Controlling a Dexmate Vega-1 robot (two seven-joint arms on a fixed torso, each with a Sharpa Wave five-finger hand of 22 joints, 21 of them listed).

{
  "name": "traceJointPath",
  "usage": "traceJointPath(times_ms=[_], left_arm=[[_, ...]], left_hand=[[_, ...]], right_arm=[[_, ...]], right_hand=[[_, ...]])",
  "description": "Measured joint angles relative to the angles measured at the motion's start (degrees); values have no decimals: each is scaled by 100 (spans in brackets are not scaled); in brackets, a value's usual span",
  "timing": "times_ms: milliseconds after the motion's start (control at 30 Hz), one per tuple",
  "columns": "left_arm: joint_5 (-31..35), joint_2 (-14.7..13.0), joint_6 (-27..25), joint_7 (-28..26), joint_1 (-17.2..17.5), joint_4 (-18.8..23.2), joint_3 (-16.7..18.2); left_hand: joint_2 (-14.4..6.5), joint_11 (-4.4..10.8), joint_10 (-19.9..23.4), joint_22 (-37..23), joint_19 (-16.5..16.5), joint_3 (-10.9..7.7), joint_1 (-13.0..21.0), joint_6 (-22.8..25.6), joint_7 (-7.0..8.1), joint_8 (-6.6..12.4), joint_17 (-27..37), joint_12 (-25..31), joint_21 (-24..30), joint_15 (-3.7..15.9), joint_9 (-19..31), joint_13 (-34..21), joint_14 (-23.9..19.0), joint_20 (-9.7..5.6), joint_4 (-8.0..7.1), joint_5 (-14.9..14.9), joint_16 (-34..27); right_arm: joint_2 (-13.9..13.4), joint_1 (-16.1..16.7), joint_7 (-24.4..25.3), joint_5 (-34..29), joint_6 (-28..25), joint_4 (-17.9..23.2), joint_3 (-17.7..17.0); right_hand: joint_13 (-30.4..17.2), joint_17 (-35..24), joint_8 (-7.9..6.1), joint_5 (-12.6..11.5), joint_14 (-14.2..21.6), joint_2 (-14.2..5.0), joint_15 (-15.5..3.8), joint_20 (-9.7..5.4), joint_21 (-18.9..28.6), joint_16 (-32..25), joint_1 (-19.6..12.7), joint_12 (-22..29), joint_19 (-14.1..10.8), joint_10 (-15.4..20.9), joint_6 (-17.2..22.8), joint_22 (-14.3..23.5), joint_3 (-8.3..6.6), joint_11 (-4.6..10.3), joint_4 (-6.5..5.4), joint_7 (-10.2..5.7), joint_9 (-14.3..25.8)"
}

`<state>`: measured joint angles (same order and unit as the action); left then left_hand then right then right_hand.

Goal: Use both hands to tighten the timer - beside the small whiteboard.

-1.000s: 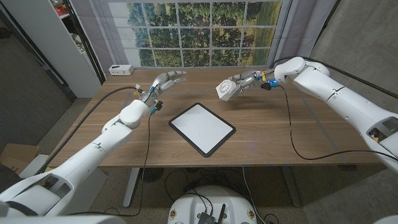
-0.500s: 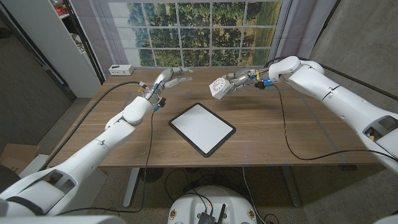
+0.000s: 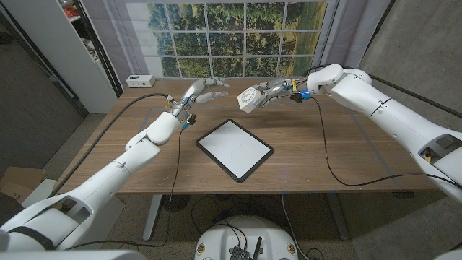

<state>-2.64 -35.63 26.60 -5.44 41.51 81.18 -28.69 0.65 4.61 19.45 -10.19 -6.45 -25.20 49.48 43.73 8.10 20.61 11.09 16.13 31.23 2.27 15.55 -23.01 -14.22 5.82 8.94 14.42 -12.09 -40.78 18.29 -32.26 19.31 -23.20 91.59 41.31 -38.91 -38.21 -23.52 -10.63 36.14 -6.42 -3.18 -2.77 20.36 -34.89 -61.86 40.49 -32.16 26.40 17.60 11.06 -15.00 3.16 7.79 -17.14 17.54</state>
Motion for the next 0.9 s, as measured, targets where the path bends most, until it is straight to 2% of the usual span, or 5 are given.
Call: traceJointPath(times_ms=[233, 400, 900], left_arm=[[147, 47, 0, -87, 0, 26, -46], [234, 92, 9, -145, 1, 28, -77], [208, 166, 143, -104, 8, -33, -121]], left_hand=[[-74, 31, 31, -9, 0, 58, 114, 55, -55, 0, 27, 0, -38, 0, 31, -26, 0, 0, -10, 22, 0], [-103, 31, 31, -9, 0, 114, 143, 134, -40, 46, 45, 44, -38, 0, 57, -26, 0, 0, -17, 22, -22], [-67, 42, 84, -9, -34, 222, 179, 205, -111, 89, 79, 44, -82, -1, 137, -53, 0, -30, -79, 44, -45]], right_arm=[[51, 3, -49, 40, 271, -55, 15], [125, 9, -107, 65, 516, -158, 30], [244, -1, -167, 65, 779, -295, 69]], right_hand=[[-26, -43, 0, 0, 0, 0, 0, -12, 0, 45, 1, 0, 13, -36, 0, 0, -26, 36, 26, 0, 0], [-52, -70, 0, 1, -21, 5, -20, 0, 0, 78, 6, 0, 43, -53, 0, 0, -51, 52, 51, 0, 0], [-9, -96, 0, 1, -103, -26, 1, -1, -1, 184, -26, -27, 105, -77, 0, 0, -51, 77, 52, 0, 0]])
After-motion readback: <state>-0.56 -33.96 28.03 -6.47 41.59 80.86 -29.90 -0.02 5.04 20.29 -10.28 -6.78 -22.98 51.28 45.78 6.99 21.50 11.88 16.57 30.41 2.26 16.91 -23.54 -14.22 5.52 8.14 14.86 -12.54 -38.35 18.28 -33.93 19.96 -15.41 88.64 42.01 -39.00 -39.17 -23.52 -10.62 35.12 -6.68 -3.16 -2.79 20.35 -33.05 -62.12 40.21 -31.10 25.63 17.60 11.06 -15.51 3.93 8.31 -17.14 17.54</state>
